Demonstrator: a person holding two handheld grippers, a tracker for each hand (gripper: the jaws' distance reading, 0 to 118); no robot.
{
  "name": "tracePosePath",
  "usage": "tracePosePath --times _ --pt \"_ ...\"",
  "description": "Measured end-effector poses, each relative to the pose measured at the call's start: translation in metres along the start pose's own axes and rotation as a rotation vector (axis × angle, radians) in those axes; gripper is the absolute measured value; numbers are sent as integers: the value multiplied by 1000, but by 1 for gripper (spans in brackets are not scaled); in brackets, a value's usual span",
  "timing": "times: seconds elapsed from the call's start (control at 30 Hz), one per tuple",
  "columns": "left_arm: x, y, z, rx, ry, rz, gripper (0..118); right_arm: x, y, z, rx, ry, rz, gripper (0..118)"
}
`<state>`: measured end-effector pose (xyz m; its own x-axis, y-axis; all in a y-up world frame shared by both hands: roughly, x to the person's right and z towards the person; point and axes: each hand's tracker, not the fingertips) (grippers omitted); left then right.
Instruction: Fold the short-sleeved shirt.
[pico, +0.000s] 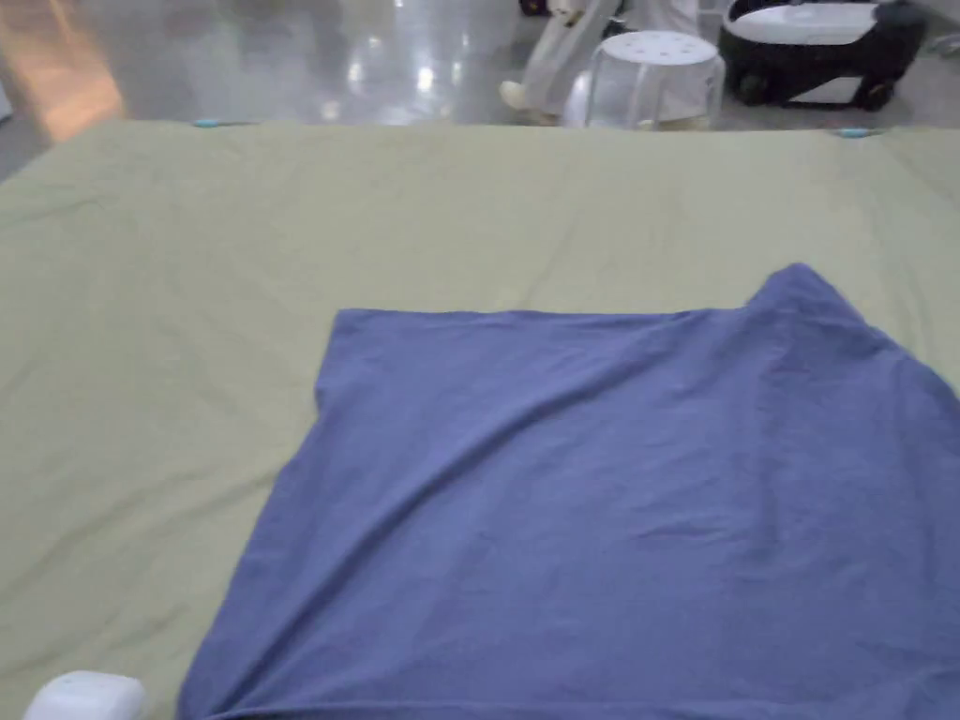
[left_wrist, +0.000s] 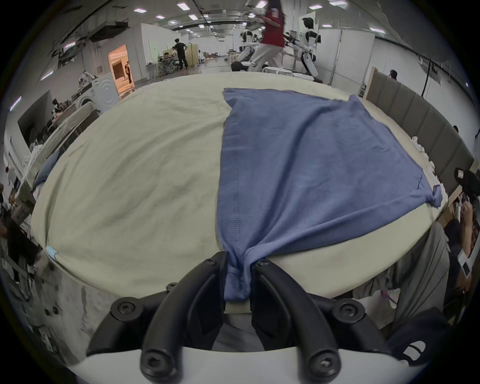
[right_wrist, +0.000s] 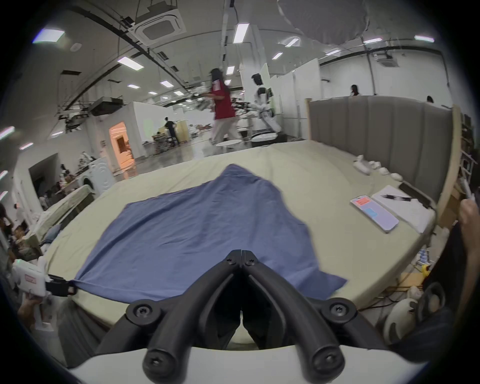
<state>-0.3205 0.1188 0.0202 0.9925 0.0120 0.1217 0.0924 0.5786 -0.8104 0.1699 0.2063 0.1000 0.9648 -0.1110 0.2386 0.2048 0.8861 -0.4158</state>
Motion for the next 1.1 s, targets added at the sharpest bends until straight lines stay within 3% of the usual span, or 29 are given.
tracePosePath --times 0.03,0.07,0.1,0.13,0.17,0.3,0.4,0.53,0.63,0.73,0.83,0.93,1.03,1.1 --pt "2 0 -2 -3 8 -8 15 9 1 2 2 -32 -4 24" --pt "5 -1 -4 -3 16 -17 15 21 1 1 -18 -59 -9 51" --pt "8 -1 -1 -6 24 -25 15 31 0 -1 -42 -85 -14 88" --pt "10 -1 -1 -2 34 -34 15 42 -2 -5 -72 -120 -14 95" --pt "11 -1 -2 -3 37 -36 15 52 -8 -9 -85 -144 -8 90" --pt "12 0 2 1 34 -27 15 82 -26 -37 -237 -153 -49 90" --pt "10 1 3 1 22 -10 15 88 -36 -52 -282 -54 -81 88" --pt "11 2 4 -4 24 -14 15 97 -34 -81 -281 -69 -89 81" --pt "11 1 5 1 24 -11 15 105 -32 -101 -311 -31 -99 58" --pt "9 0 6 9 19 7 15 108 -29 -107 -326 -13 -54 47" --pt "7 -1 6 17 18 34 15 113 -24 -108 -321 38 -76 13" --pt "11 -1 19 49 27 19 13 104 -15 -106 -305 9 -14 12" --pt "-10 8 43 177 -128 154 9 100 11 -98 -213 35 -26 12" --pt "-16 26 54 253 -151 162 9 102 37 -104 -145 63 -41 12"
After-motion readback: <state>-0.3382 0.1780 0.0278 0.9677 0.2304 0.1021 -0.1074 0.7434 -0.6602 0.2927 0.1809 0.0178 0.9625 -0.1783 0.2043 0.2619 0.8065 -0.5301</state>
